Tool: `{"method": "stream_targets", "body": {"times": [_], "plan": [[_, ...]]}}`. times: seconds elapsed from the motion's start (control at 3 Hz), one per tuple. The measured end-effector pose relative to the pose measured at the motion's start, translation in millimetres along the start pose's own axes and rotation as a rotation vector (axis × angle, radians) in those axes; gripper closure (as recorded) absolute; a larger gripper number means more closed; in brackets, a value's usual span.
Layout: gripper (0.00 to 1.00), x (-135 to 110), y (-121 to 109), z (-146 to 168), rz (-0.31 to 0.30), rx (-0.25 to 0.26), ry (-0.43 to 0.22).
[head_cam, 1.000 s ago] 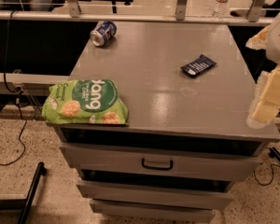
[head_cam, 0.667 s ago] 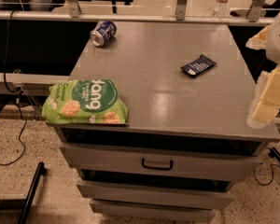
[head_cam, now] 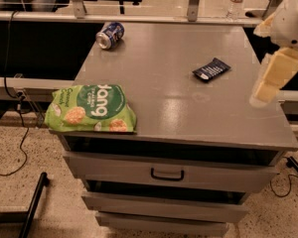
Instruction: Move rxbar blueberry near green rice chip bag
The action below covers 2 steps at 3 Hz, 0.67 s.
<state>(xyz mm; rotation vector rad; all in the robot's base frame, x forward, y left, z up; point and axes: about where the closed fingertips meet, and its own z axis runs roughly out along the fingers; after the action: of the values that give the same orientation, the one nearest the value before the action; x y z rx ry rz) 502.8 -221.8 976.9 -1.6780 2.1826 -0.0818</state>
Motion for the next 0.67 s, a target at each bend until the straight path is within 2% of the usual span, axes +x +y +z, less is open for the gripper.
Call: {"method": "stream_targets", "body": {"times": [0.33, 0.67], "plan": [[0.00, -7.7, -78.0, 26.5, 0.052, 0.053, -0.141], [0.00, -15.7, -120.6, 52.5, 0.100, 0.070, -0.224]]}}
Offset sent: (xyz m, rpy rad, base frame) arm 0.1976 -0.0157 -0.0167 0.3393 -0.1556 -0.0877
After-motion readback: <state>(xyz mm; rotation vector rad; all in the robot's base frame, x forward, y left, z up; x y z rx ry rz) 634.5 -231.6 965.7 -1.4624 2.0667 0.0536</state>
